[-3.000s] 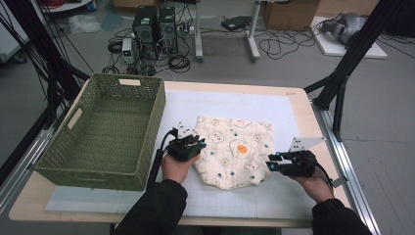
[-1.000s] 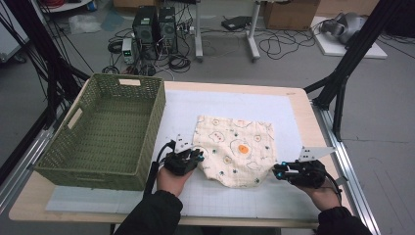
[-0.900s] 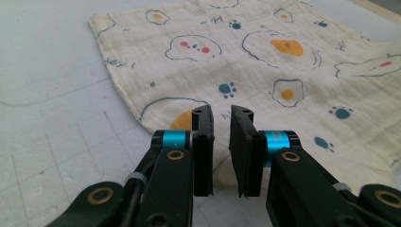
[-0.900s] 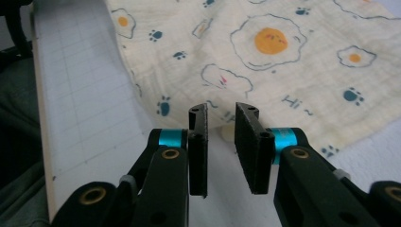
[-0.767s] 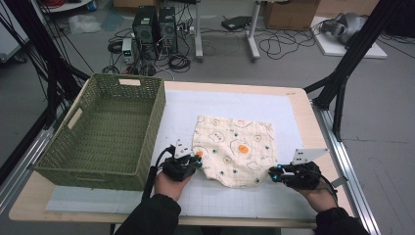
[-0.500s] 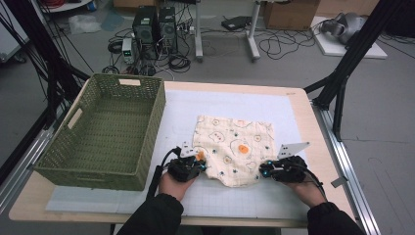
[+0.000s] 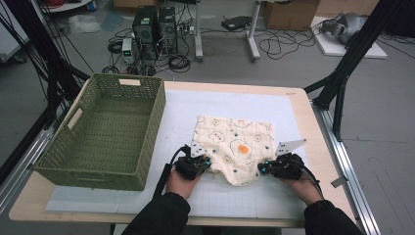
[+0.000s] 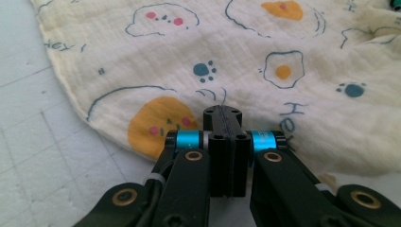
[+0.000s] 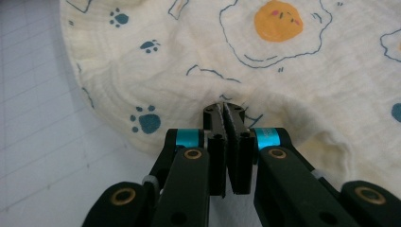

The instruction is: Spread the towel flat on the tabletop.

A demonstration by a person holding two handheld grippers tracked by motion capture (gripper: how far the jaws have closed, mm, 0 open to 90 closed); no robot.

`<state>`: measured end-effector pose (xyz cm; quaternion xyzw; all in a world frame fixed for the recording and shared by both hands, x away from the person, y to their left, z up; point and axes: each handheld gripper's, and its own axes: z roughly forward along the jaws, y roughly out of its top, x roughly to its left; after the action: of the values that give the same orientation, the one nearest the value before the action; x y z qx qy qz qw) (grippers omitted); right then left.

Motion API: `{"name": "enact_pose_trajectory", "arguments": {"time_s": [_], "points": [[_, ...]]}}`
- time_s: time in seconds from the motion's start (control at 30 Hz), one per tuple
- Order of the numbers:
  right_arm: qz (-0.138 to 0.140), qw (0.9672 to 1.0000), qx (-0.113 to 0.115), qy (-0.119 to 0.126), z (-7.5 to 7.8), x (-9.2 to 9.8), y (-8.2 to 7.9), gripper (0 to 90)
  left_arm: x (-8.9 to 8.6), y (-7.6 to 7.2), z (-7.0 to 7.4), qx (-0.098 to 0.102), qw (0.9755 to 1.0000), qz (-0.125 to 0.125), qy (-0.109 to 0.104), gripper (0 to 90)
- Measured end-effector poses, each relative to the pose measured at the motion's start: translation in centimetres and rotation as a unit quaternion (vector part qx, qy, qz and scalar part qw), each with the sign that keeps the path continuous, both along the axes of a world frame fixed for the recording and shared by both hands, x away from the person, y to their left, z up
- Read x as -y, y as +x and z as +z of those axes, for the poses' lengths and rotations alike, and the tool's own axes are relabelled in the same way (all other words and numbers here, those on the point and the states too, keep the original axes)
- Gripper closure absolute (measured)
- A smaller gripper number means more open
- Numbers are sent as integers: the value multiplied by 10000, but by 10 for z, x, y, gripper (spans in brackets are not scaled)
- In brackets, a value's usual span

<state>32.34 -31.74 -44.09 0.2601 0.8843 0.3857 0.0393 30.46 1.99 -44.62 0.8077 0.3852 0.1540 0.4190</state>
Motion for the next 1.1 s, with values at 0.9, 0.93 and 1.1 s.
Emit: {"name": "enact_pose_trajectory", "arguments": {"time_s": [0.9,0.93,1.1], "points": [[361,9989,-151,-249,5,5,-21,772,-4,12,23,6,9997,-88,-209,845],[361,9989,-151,-249,5,5,-21,772,-4,12,23,6,9997,-88,-209,845],[281,9991,-135,-301,4,5,-19,894,-18,-2,28,51,9995,-79,-296,833]]}}
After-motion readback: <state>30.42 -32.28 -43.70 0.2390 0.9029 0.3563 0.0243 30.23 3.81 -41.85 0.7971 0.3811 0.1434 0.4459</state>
